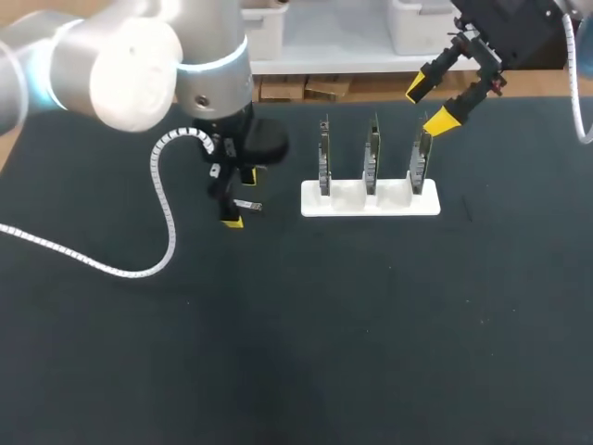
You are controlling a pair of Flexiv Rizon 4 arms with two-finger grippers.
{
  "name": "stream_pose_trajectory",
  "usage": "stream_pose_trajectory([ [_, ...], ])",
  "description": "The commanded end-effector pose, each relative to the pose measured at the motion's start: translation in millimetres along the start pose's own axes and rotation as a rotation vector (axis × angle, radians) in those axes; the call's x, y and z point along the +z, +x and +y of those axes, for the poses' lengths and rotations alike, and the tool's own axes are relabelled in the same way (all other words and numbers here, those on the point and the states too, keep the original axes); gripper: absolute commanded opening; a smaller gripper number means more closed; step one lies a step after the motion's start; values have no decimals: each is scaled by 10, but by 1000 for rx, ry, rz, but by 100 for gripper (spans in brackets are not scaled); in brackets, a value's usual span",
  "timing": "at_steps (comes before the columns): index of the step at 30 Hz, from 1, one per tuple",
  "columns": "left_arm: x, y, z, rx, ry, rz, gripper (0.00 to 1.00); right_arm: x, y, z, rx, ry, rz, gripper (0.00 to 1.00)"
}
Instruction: Pick up the optical module with the left hand, and insert it into the network port with the right hand.
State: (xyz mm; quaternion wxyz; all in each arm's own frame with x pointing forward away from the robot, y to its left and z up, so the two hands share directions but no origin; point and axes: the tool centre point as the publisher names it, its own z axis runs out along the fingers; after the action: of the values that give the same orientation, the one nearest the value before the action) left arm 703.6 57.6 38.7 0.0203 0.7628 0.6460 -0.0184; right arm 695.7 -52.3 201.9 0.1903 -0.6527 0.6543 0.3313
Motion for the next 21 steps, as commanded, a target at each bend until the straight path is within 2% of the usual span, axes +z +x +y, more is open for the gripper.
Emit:
stream_pose_trajectory([
  [1, 9, -2, -44, -26, -4, 22, 100, 1, 1, -9, 0, -2, 0, 100],
  [11, 52, -23, -138, -45, -1, 26, 100, 1, 1, -9, 0, -2, 0, 100],
  [21, 153, -51, -89, 31, 41, 74, 100, 1, 1, -9, 0, -2, 0, 100],
])
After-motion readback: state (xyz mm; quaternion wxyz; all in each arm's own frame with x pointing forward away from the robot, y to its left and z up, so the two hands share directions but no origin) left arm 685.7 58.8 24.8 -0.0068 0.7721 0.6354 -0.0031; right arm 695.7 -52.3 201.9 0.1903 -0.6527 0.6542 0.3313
